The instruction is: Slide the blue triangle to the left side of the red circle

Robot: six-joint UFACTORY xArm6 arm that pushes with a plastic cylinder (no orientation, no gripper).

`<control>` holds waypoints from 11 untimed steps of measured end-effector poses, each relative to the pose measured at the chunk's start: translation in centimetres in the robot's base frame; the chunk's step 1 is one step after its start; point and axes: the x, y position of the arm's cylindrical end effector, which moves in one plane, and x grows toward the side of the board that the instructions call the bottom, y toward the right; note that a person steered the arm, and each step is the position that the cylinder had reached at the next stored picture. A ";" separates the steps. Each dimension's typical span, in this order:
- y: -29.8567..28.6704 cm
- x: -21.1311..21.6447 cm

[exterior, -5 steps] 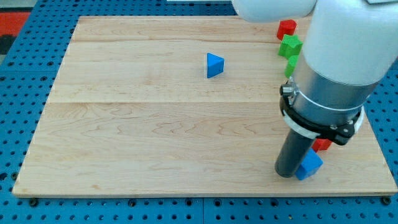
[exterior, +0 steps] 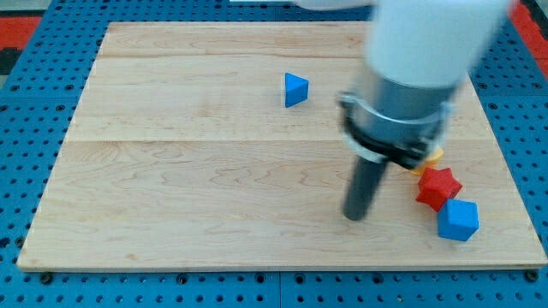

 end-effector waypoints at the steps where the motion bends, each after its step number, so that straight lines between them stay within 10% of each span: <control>1: 0.1 -9.6; 2: 0.1 -16.6; 5: -7.7 -18.4; 8: 2.1 -25.1; 11: 5.3 -22.3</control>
